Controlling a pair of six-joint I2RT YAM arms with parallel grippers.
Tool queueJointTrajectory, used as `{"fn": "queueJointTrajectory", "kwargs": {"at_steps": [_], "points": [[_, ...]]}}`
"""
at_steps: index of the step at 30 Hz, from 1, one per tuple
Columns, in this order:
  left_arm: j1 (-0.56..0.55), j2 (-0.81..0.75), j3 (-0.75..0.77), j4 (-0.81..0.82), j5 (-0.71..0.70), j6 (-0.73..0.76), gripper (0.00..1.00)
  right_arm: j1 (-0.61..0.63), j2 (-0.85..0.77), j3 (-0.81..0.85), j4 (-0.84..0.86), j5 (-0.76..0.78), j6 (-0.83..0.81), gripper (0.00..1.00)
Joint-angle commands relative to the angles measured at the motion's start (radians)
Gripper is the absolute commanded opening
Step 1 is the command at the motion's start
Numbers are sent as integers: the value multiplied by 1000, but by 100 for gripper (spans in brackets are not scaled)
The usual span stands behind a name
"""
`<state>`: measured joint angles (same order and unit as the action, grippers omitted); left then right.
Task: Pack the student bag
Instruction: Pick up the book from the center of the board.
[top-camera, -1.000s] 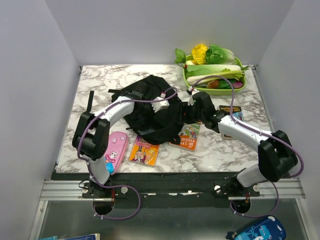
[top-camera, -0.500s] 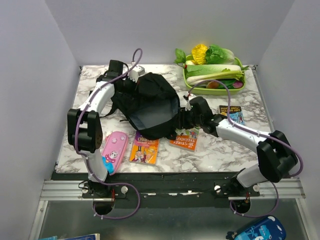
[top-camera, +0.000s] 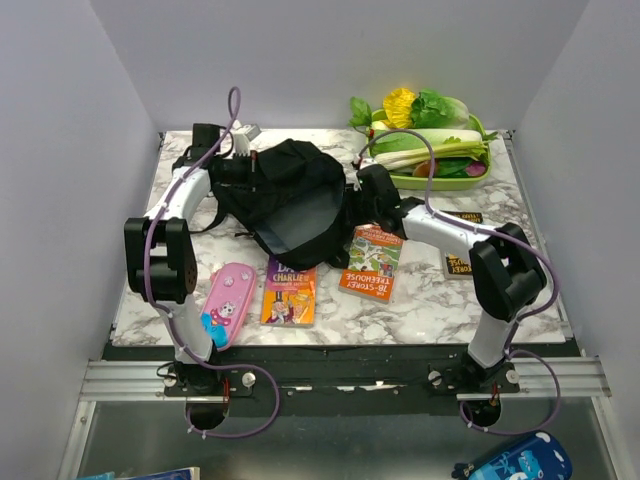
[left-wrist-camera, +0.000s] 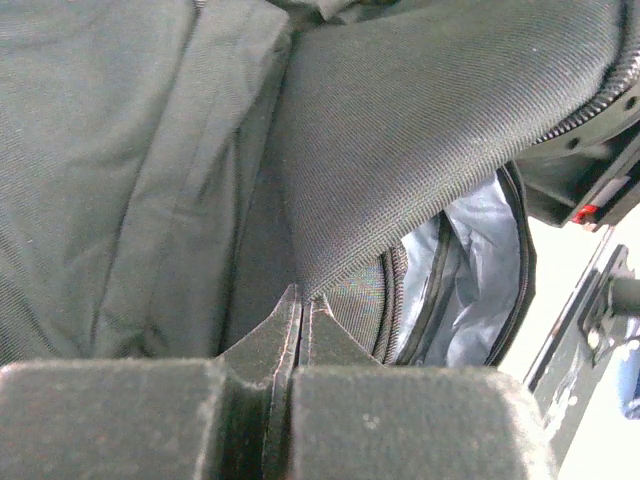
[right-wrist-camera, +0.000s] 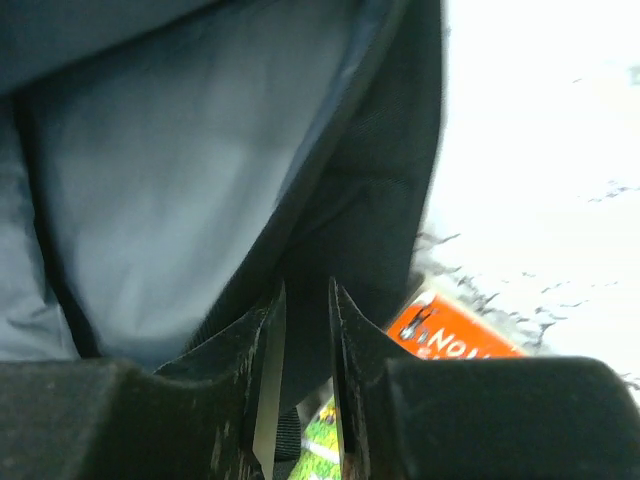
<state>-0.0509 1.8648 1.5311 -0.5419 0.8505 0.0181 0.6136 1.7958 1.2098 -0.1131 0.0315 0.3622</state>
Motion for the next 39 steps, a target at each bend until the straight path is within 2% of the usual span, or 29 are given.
{"fn": "queueJointTrajectory", "kwargs": {"at_steps": [1,3,6,7,10,14,19,20,23,24,27,35,39], "points": [[94,-46,-87,282,85,-237,0,-51,22,37,16,74,-12,28],[109,-38,-110,367,73,-285,0,-52,-6,13,16,76,-5,29],[112,-16,-127,411,73,-322,0,-52,-75,-79,13,83,17,48],[112,-16,-144,430,76,-336,0,-54,-94,-99,3,97,26,59],[111,-38,-170,479,91,-369,0,-57,-157,-167,-59,117,61,71],[111,-67,-180,479,110,-366,0,-60,-193,-194,-137,130,110,81],[111,-110,-221,491,127,-357,0,-49,-141,-63,-357,163,199,86],[112,-115,-227,490,127,-350,0,-45,-125,-28,-397,169,230,86],[112,-122,-223,461,119,-325,0,23,-40,106,-543,310,242,87],[112,-124,-221,448,119,-320,0,67,-12,144,-625,399,256,87],[112,-133,-221,435,113,-308,0,130,68,273,-747,504,310,86],[112,-173,-270,436,122,-294,0,133,142,275,-744,418,391,69],[112,-188,-304,439,134,-285,0,133,191,292,-766,417,420,68]]}}
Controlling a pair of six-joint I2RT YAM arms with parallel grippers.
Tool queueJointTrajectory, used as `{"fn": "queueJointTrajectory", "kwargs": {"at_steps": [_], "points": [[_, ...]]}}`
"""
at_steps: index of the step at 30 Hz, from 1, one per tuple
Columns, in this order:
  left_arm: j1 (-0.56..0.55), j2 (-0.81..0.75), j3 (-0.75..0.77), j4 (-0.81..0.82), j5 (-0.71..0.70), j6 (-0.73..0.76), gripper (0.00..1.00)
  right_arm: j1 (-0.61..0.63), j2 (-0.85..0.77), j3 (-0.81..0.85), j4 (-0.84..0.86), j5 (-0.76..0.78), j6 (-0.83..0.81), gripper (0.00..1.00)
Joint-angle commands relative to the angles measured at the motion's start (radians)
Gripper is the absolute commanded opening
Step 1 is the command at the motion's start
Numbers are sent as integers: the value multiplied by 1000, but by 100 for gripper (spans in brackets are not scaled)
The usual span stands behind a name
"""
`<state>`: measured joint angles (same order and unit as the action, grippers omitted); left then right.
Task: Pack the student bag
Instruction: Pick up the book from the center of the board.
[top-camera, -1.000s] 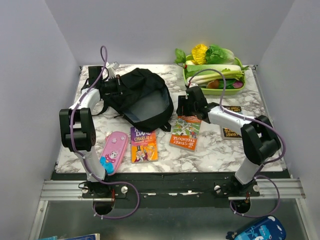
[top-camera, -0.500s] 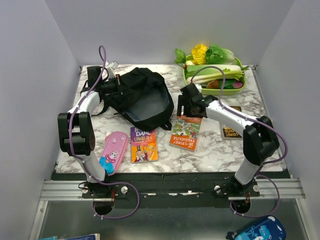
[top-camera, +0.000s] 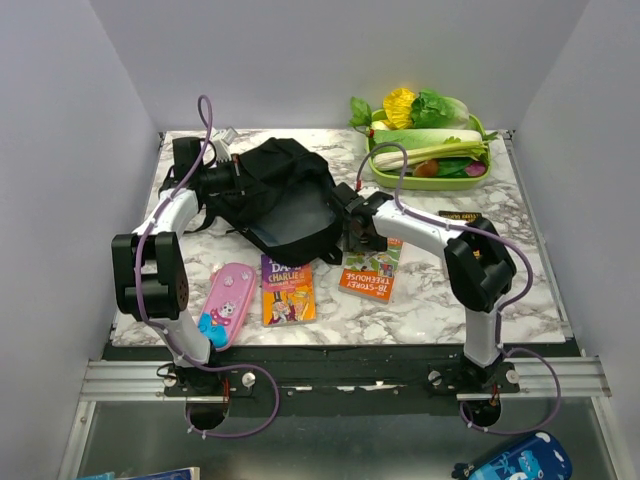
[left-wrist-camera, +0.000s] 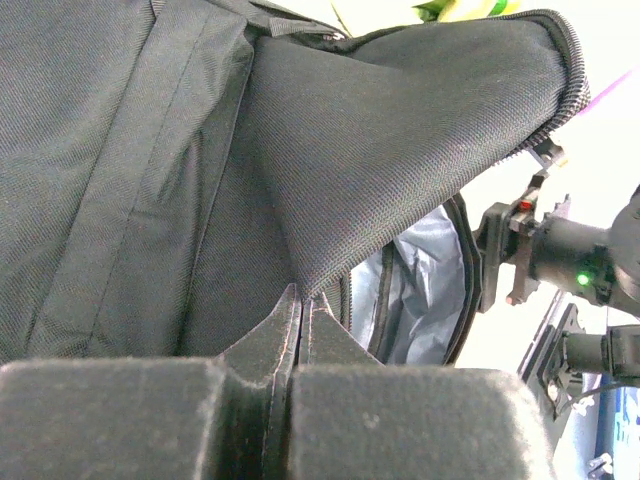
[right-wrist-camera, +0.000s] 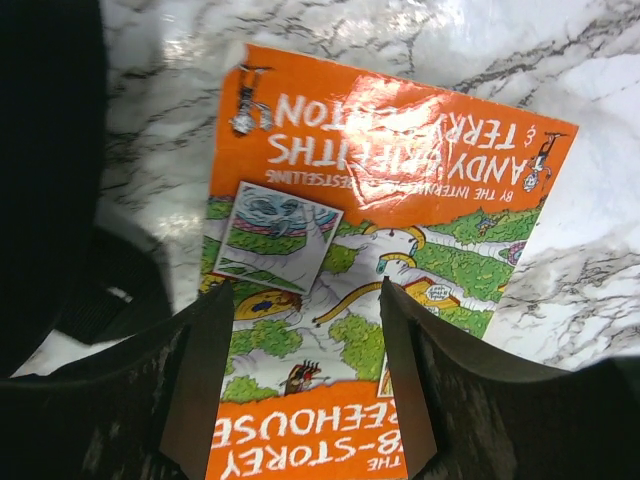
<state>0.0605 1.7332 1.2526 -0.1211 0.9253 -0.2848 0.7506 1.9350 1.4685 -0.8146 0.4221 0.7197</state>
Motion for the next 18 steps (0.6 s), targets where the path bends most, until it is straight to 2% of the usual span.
{"fn": "queueJointTrajectory", "kwargs": {"at_steps": [1,18], "points": [[1,-66,-38,18,63,24,0,-4,71,41,-66,23,67,67],[1,-73,-102,47,93,44,0,30,154,133,-117,52,58,71]]}}
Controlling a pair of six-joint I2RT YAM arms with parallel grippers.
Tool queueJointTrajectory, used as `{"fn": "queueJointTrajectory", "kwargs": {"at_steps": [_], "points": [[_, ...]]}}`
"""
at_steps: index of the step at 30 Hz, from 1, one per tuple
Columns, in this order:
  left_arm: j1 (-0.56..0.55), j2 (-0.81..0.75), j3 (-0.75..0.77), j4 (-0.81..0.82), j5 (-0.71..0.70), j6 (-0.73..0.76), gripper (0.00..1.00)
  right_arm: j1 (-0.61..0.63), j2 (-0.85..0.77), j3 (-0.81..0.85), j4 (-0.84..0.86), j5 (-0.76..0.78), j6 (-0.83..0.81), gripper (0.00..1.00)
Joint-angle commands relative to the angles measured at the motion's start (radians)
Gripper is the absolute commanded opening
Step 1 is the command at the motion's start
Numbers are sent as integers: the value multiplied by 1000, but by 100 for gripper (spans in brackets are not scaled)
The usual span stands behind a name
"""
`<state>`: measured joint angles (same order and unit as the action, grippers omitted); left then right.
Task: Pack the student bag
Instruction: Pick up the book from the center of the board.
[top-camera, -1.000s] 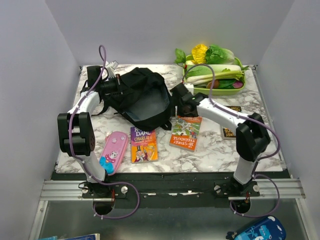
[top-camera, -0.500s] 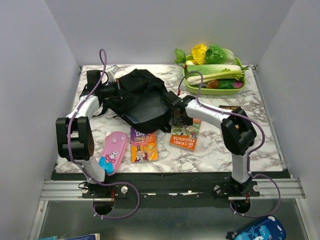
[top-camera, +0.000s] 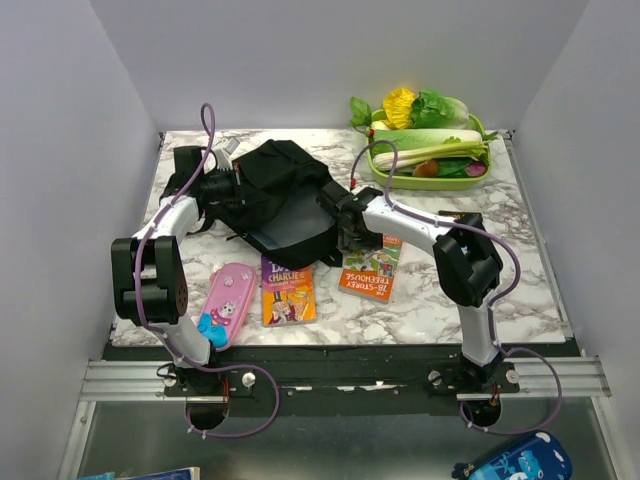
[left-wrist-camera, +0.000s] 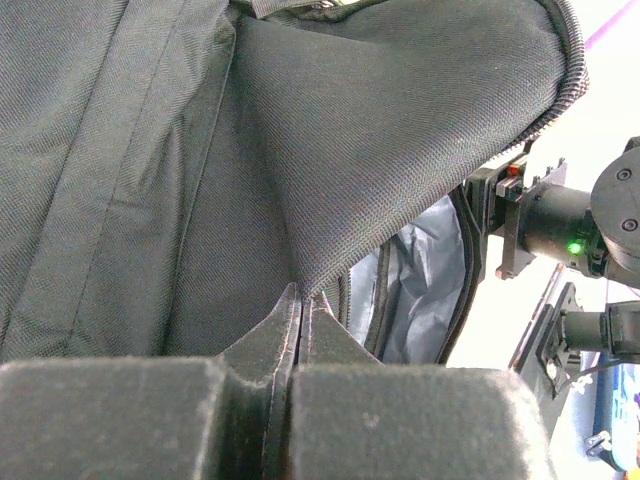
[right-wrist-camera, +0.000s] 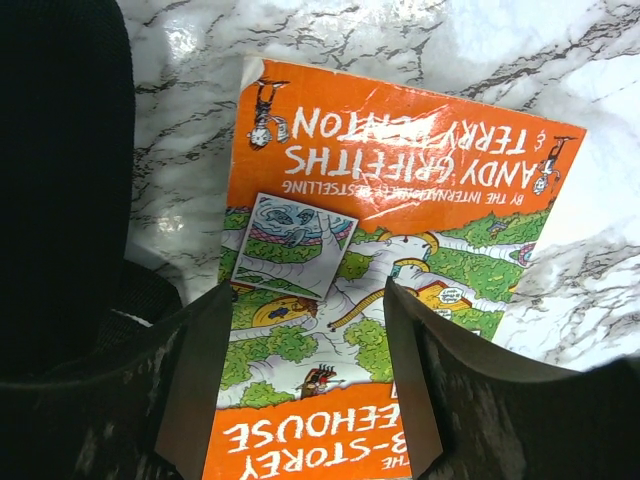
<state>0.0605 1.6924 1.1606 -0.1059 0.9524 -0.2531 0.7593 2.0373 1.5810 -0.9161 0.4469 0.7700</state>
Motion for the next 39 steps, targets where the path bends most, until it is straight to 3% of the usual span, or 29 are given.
{"fn": "queueJointTrajectory", "kwargs": {"at_steps": [1,12,18,22,23,25,26,39], "points": [[1,-31,-9,32,66,11,0,25,47,22,-13,27,5,72],[4,-31,-19,54,66,-6,0,37,86,-1,5,7,-9,84],[10,-28,-12,51,62,-3,0,37,84,-102,17,3,28,71],[10,-26,-10,45,49,5,0,32,87,-174,95,-88,48,50],[10,-30,-10,43,45,17,0,32,98,-167,89,-88,48,36],[12,-37,-10,26,36,31,0,31,113,-151,71,-77,45,17],[10,-39,-9,18,36,47,0,31,107,-156,72,-80,43,1],[13,-37,4,-8,31,57,0,26,-221,-302,162,-45,-46,1]]}}
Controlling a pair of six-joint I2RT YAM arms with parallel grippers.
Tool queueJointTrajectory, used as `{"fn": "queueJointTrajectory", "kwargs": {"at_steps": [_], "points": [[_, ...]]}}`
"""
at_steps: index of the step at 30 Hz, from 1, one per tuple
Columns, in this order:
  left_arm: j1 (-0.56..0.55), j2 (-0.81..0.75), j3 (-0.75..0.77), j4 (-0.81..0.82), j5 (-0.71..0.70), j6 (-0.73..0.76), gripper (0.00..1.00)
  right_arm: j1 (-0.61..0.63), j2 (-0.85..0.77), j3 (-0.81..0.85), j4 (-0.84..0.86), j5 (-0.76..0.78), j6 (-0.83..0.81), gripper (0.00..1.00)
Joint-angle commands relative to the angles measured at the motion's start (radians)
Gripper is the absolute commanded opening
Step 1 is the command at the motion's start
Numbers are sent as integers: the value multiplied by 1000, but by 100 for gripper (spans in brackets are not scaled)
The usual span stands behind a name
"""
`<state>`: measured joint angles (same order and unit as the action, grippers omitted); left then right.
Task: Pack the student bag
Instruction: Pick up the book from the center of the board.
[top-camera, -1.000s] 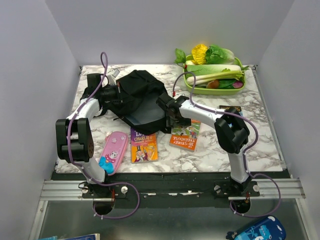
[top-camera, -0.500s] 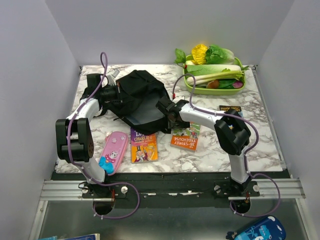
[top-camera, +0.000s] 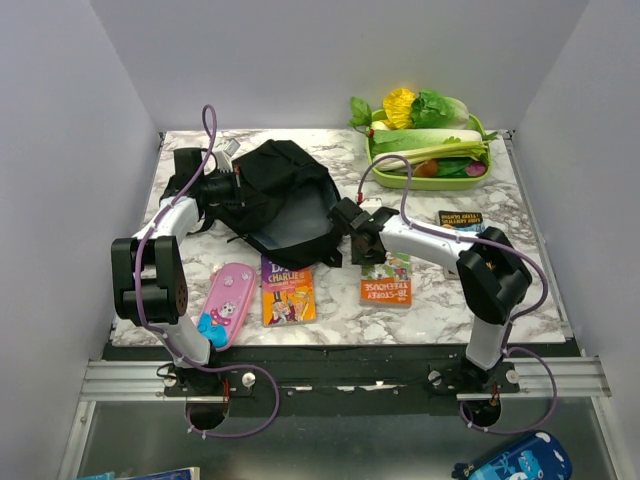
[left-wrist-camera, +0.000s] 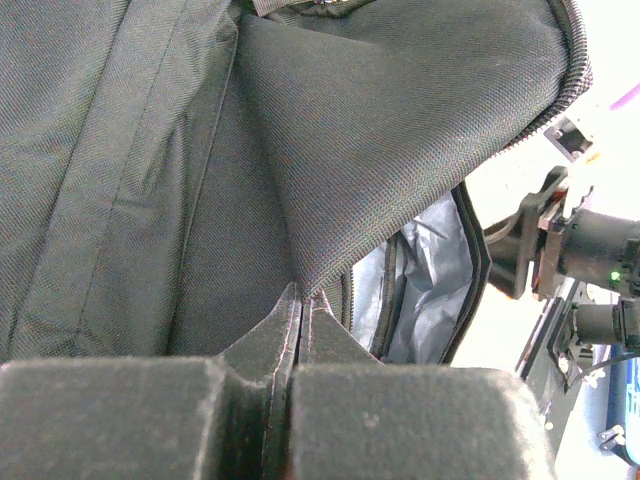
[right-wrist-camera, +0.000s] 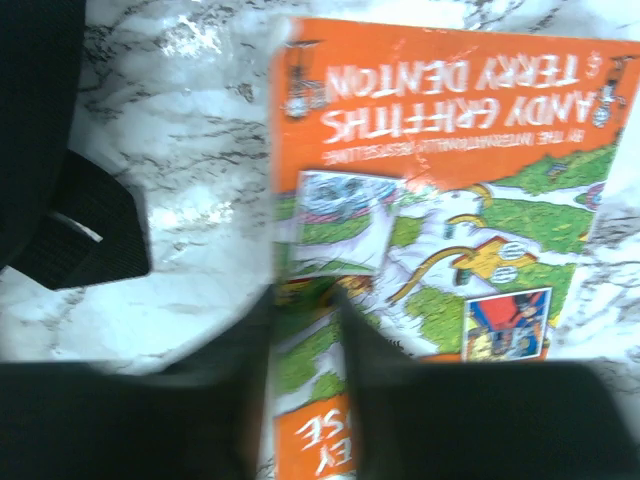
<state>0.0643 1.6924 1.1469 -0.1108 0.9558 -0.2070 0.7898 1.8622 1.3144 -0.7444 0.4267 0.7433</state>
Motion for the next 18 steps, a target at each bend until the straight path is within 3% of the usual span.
{"fn": "queueJointTrajectory", "kwargs": {"at_steps": [1,7,13,17,18], "points": [[9,-40,14,-4,27,9,0,-4,-52,-41,-12,-14,-22,1],[14,-46,22,-24,27,15,0,-4,-202,-124,122,-17,-116,1],[20,-51,30,-33,32,18,0,-1,-287,-101,105,4,-166,1],[23,-48,27,-32,37,17,0,-1,-448,-115,253,-66,-271,1],[22,-46,28,-32,40,15,0,-3,-462,-54,251,-71,-309,1]]}}
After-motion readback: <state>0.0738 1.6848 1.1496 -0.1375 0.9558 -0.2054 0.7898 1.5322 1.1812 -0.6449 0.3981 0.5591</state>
